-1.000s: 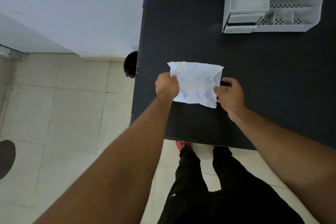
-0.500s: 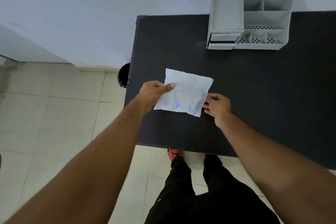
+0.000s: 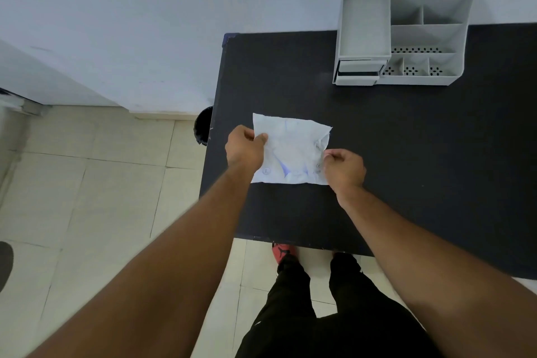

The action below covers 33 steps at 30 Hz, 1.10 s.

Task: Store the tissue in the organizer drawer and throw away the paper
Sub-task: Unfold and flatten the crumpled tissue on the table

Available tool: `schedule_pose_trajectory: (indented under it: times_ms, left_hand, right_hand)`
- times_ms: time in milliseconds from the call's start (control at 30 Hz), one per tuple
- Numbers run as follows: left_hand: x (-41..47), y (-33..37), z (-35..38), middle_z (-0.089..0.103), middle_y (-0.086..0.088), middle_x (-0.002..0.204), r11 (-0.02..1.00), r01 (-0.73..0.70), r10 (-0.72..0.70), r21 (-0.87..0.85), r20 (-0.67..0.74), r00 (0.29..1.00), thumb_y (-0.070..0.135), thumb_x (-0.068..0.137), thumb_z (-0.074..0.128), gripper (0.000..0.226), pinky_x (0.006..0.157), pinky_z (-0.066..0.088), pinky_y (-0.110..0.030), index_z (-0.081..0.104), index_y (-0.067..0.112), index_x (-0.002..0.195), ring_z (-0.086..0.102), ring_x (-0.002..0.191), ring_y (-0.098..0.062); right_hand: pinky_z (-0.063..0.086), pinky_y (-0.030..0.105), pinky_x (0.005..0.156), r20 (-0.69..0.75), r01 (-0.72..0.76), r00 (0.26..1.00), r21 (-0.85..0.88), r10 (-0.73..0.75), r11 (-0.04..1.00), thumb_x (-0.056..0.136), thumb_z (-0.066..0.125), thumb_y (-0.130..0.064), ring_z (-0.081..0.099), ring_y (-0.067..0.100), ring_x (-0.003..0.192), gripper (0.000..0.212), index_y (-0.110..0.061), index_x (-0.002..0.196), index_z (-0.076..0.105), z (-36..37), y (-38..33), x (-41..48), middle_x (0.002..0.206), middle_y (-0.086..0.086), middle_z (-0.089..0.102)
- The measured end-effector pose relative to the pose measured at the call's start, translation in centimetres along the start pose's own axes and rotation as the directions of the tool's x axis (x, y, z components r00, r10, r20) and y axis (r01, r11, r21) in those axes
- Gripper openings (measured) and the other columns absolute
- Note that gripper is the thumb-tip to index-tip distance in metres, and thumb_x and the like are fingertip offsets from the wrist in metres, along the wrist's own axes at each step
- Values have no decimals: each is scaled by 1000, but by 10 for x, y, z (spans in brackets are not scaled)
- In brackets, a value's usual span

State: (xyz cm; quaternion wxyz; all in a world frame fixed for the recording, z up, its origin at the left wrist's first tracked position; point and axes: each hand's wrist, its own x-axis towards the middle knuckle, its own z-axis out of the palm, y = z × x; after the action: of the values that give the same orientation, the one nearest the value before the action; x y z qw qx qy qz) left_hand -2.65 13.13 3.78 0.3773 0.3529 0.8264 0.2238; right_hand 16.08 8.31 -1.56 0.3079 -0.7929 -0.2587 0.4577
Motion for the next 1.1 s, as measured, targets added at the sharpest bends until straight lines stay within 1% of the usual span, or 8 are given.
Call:
schedule_pose_trajectory:
  times_ms: [100,233,333,400,500,700,900,1100]
  left_hand:
    - [-1,-3,-4,66,-3,115,995,90,-92,-39,-35,995,15,97,59,24,73,47,-31,56,18,120,60,93,-20]
    - [-12,-10,4,56,-5,130,951,-170,189,258,-50,981,22,90,69,50,89,52,-38,48,21,135,58,111,-23]
    - [-28,-17,27,68,2,108,938,-281,223,202,267,938,29,88,74,33,80,59,-39,61,24,118,66,90,-17]
    - [-38,-24,42,68,5,103,875,-404,262,268,440,859,32,86,76,31,81,58,-37,64,26,114,66,91,-16]
    - [-50,-33,59,64,4,114,810,-498,311,310,492,813,36,86,76,43,86,54,-33,60,27,125,61,104,-15]
    - [-55,-34,74,68,9,110,809,-477,345,345,378,859,53,91,65,38,77,57,-32,70,27,118,64,96,-10]
    - [-46,-33,75,74,6,106,916,-365,267,169,424,865,33,97,64,22,83,55,-28,76,20,110,66,92,-12]
    - [-35,-35,75,74,-1,94,988,-155,129,19,465,876,24,99,61,19,73,51,-22,74,11,103,64,75,-12]
  right_hand:
    - [62,32,75,60,-80,996,127,73,989,95,62,-14,69,11,78,13,-19,97,75,-5,1,3,89,-4,73]
    - [56,24,69,217,-116,973,165,79,979,97,64,-13,65,9,77,10,-17,97,73,-9,5,3,88,-3,73]
    - [58,27,76,258,-184,958,207,128,961,93,71,-16,67,10,80,10,-16,103,75,-9,10,1,93,1,75]
    - [58,29,78,292,-225,944,239,151,944,91,74,-16,69,11,81,13,-16,104,75,-10,10,1,94,1,76]
    - [56,30,78,358,-253,922,257,151,933,89,76,-18,70,12,83,14,-18,103,76,-14,10,-1,94,1,77]
    - [55,29,72,373,-173,921,137,111,975,94,70,-23,61,11,78,15,-23,108,76,-24,16,6,91,-2,74]
    - [53,27,68,347,-148,931,75,114,986,100,60,-22,60,10,77,17,-25,109,75,-26,19,11,98,-3,77]
    - [51,17,60,433,-4,901,-12,8,1000,92,73,-21,66,-2,68,19,-22,111,74,-23,22,3,96,-6,76]
